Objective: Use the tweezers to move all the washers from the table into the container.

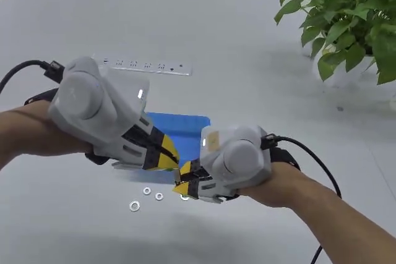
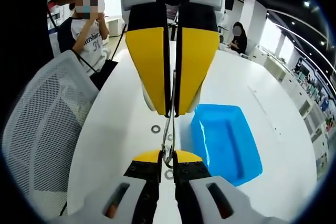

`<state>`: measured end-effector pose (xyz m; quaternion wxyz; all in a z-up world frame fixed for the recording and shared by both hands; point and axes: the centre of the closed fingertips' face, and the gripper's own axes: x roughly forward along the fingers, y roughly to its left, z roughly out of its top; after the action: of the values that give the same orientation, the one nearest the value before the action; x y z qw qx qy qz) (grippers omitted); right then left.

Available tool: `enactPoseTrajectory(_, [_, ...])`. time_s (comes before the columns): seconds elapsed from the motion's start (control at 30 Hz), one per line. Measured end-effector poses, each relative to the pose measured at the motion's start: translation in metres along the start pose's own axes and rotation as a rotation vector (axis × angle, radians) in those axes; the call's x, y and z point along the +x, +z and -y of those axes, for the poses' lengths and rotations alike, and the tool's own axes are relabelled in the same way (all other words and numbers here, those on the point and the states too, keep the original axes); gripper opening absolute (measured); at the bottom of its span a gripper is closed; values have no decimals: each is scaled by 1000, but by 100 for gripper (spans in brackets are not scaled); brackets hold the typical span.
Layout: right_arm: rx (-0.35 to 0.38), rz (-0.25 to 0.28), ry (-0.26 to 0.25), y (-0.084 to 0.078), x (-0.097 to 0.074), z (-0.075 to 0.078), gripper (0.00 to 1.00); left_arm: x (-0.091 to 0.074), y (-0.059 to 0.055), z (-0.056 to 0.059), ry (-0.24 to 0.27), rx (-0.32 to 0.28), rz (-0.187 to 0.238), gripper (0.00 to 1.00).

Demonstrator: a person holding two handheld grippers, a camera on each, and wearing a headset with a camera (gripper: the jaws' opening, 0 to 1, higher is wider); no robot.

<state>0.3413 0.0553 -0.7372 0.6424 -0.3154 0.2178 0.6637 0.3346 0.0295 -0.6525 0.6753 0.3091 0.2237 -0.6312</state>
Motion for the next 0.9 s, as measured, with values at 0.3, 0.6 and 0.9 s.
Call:
enactPoseTrajectory(0.3, [-19,11,-22,12,-7,23,9,-12,6,-19,22,20,-1,5])
enactPoseTrajectory(0.6, [-34,17,-39,17,-10,42,9,-17,8,-37,25,42,-7,5])
enactPoseTrajectory(0.9, [-34,24,-54,16,-8,63,9,-15,6,-56,27,53,-13,5])
